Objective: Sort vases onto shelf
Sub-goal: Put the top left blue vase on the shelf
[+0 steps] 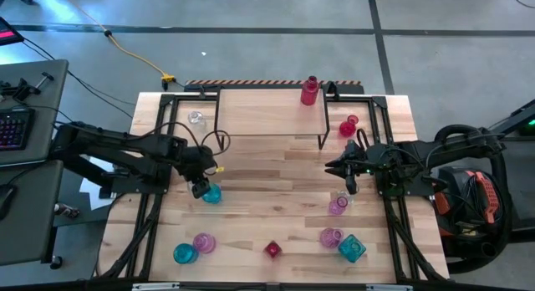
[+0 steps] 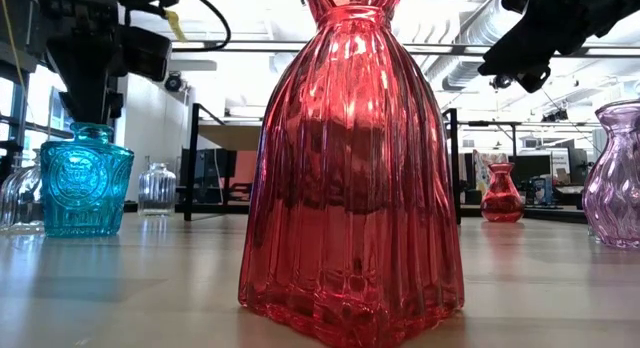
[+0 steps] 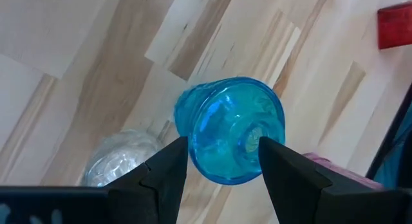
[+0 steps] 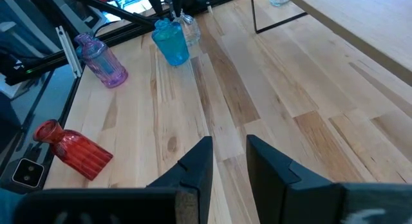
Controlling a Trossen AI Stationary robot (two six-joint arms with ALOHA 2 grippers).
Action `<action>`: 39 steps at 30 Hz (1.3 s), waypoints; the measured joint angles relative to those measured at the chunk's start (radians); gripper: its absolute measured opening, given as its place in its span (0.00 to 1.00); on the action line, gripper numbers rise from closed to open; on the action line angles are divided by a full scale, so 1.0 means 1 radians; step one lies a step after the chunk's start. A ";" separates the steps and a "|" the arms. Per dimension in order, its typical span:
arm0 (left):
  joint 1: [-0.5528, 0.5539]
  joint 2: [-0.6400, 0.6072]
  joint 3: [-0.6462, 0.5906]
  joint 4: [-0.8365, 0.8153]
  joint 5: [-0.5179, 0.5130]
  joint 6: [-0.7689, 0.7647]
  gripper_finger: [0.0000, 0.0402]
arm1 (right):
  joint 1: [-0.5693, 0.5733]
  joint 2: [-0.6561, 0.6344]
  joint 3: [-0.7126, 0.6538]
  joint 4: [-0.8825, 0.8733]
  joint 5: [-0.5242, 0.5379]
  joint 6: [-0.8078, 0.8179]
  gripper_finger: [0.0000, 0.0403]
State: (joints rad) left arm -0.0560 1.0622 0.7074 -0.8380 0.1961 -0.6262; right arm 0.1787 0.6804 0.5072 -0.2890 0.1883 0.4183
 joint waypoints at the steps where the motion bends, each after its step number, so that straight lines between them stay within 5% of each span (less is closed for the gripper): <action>1: -0.003 0.014 0.000 0.000 0.000 0.003 0.45 | 0.000 0.000 0.000 0.000 0.000 0.000 0.18; 13: -0.011 0.111 0.004 0.055 0.008 0.020 0.43 | 0.000 0.000 0.000 -0.009 0.000 0.000 0.18; 26: -0.011 0.111 0.003 0.084 -0.008 0.019 0.29 | 0.000 0.000 0.000 -0.015 0.000 0.000 0.18; 39: -0.012 0.123 -0.004 0.072 -0.030 0.051 0.04 | 0.000 0.000 0.000 -0.021 0.026 0.000 0.18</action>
State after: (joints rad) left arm -0.0677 1.1847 0.7036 -0.7663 0.1661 -0.5754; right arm 0.1787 0.6807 0.5072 -0.3099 0.2145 0.4181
